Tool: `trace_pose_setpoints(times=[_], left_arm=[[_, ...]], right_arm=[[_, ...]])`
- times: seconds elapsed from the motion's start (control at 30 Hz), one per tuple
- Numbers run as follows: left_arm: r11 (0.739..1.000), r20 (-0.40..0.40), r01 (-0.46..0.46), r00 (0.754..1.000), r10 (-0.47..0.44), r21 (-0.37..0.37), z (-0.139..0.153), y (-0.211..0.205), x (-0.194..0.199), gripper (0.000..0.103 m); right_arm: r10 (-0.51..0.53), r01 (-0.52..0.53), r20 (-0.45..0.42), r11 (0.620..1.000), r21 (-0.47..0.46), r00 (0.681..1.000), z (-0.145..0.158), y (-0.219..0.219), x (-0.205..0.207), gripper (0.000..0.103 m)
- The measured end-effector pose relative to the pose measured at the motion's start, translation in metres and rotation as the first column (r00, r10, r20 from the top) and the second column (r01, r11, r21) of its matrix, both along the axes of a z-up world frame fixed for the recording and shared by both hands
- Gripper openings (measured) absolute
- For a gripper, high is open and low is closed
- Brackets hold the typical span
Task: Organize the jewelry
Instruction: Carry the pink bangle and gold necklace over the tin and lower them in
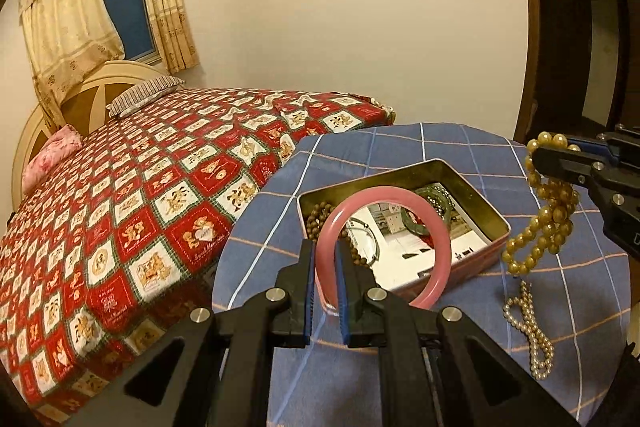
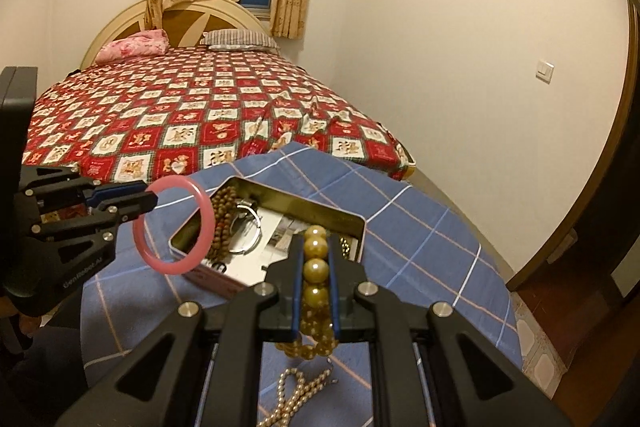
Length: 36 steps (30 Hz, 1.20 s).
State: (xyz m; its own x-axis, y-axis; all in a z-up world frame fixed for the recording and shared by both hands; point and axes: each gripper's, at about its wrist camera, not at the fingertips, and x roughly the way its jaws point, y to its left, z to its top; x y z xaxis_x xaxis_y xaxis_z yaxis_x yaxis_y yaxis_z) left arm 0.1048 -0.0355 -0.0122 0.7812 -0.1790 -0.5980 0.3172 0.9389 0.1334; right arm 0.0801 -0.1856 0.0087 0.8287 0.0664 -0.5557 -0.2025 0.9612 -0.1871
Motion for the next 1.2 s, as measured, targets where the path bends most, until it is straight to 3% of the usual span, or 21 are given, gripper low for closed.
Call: trace_pose_setpoints(times=[0.5,1.2], left_arm=[[0.997,0.015,-0.036,0.999,0.035,0.062,0.005,-0.019,0.048,0.009],[0.992,-0.030,-0.050,0.998,0.054,0.112,-0.020,-0.037,0.082,0.009]], right_arm=[[-0.032,0.032,0.016,0.999,-0.018,0.999,-0.002,-0.003,0.045,0.012],[-0.060,0.059,-0.015,0.998,-0.023,0.998,-0.022,-0.004,0.080,0.012]])
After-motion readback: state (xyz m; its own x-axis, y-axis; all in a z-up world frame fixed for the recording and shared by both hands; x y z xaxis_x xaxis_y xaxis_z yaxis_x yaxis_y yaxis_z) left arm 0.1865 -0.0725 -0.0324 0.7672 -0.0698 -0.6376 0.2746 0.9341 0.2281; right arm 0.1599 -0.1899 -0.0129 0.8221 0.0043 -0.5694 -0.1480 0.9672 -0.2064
